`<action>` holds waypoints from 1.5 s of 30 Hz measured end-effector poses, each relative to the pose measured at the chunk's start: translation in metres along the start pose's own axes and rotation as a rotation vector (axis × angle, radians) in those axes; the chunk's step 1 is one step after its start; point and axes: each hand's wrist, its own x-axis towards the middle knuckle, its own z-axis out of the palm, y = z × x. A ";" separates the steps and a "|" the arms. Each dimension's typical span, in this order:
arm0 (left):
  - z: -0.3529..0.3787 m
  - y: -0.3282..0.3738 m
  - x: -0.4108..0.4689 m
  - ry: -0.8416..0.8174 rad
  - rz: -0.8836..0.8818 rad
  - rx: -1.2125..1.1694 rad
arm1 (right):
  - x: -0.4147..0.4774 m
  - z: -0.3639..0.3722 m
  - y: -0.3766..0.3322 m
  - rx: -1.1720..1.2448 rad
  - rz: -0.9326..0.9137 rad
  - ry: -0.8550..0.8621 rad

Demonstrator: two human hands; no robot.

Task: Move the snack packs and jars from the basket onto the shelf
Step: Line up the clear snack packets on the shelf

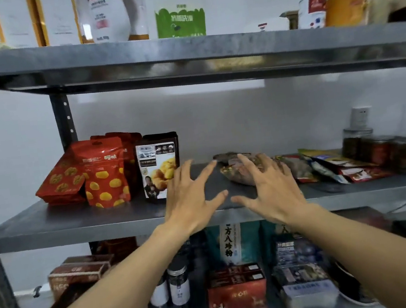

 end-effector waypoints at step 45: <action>0.081 0.009 0.097 -0.358 -0.529 -0.536 | 0.090 0.066 0.088 0.485 -0.041 -0.212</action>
